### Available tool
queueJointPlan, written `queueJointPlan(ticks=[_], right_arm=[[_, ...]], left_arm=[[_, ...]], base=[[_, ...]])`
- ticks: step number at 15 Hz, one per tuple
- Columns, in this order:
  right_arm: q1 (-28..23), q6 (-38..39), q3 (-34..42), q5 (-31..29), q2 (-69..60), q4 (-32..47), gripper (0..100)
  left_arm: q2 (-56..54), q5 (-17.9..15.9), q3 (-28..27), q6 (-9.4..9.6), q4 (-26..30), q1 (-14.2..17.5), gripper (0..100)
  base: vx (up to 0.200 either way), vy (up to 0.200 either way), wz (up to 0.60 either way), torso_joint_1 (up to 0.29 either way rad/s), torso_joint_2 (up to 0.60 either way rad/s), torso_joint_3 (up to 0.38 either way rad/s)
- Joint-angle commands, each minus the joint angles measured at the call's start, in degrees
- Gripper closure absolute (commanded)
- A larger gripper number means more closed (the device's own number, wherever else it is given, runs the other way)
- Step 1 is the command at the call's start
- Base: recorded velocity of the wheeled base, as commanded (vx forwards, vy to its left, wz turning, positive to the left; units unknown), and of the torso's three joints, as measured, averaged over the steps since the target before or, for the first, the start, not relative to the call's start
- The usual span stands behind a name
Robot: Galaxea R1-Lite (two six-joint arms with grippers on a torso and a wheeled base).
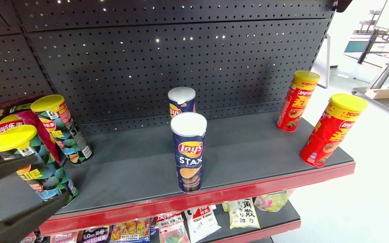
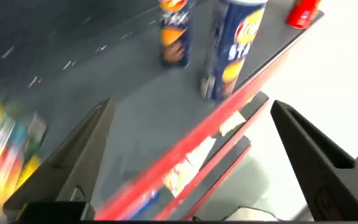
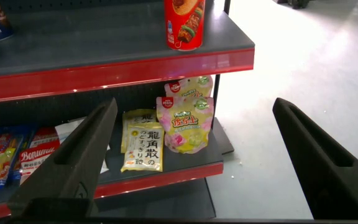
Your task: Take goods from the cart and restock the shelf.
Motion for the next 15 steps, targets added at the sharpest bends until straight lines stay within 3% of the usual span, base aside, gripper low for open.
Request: queueJointPlan(ticks=[1, 3, 4, 6, 8, 9, 12, 14, 15], right_arm=[[0.01, -0.03, 0.00, -0.02, -0.02, 0.00, 0], [0.01, -0.03, 0.00, -0.02, -0.02, 0.00, 0], [0.01, -0.03, 0.00, -0.02, -0.02, 0.00, 0], [0.01, -0.03, 0.00, -0.02, -0.02, -0.09, 0], [0.01, -0.03, 0.00, -0.02, -0.02, 0.00, 0], [0.01, -0.03, 0.00, -0.02, -0.02, 0.00, 0], [0.01, -0.03, 0.00, 0.07, -0.02, -0.09, 0], [0.01, -0.21, 0.00, 0.25, -0.02, -0.09, 0], [0.01, -0.21, 0.00, 0.42, -0.02, 0.00, 0]], left_arm=[[-23.61, 3.96, 1.82, -3.13, 17.56, 2.82, 0], [-31.00, 9.15, 1.29, -3.13, 27.67, 2.82, 0], [-31.96, 10.73, 1.56, -3.13, 28.37, 2.82, 0], [-32.93, 17.23, 3.23, -3.57, 27.58, 2.82, 0], [-32.84, 19.87, 3.40, -4.62, 27.32, 3.09, 0], [-32.67, 21.54, 3.40, -4.89, 27.40, 4.84, 0], [-32.93, 21.45, 4.55, -4.97, 28.02, 12.14, 0], [-34.33, 20.84, 6.30, -5.15, 27.58, 12.75, 0], [-36.80, 18.99, 7.88, -5.15, 26.70, 12.49, 0]], base=[[0.000, 0.000, 0.00, 0.000, 0.00, 0.000], [0.000, 0.000, 0.00, 0.000, 0.00, 0.000], [0.000, 0.000, 0.00, 0.000, 0.00, 0.000], [0.000, 0.000, 0.00, 0.000, 0.00, 0.000], [0.000, 0.000, 0.00, 0.000, 0.00, 0.000], [0.000, 0.000, 0.00, 0.000, 0.00, 0.000], [0.000, 0.000, 0.00, 0.000, 0.00, 0.000], [0.000, 0.000, 0.00, 0.000, 0.00, 0.000], [0.000, 0.000, 0.00, 0.000, 0.00, 0.000]])
